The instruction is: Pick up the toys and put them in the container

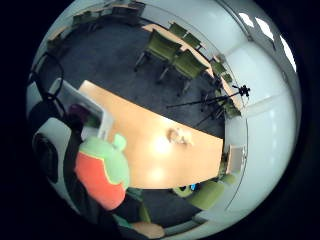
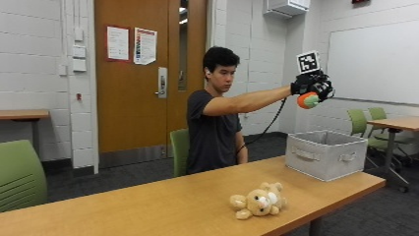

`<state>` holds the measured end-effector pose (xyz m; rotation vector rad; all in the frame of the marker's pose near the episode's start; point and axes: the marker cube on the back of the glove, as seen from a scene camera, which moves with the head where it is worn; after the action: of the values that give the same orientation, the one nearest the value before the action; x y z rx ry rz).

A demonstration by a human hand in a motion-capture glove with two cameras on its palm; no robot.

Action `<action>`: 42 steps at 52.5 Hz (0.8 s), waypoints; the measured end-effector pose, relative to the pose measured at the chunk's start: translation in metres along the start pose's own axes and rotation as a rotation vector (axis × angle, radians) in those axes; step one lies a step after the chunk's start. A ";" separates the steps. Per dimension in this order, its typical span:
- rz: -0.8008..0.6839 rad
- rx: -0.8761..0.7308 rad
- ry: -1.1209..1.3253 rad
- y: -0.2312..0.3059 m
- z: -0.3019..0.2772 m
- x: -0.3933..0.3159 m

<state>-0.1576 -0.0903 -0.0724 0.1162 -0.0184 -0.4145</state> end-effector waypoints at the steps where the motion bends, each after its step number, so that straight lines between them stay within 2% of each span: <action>1: -0.027 0.000 -0.029 -0.004 0.002 -0.011; 4: -0.079 -0.001 -0.074 -0.016 0.008 -0.036; 9: -0.108 -0.005 0.079 -0.029 0.027 -0.058; 12: -0.129 -0.009 0.003 -0.035 0.035 -0.077; 16: -0.120 -0.010 -0.116 -0.040 0.038 -0.040; 22: -0.140 -0.024 -0.163 -0.043 0.047 -0.044; 25: -0.072 -0.049 -0.200 -0.047 0.051 -0.056; 28: 0.011 -0.105 -0.151 -0.049 0.061 -0.055; 33: -0.122 -0.135 -0.050 -0.040 0.072 -0.034; 38: -0.027 -0.129 -0.115 -0.040 0.070 -0.043; 42: -0.010 -0.112 0.046 -0.036 0.075 -0.062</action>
<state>-0.2315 -0.1063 -0.0014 0.0158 0.0501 -0.4219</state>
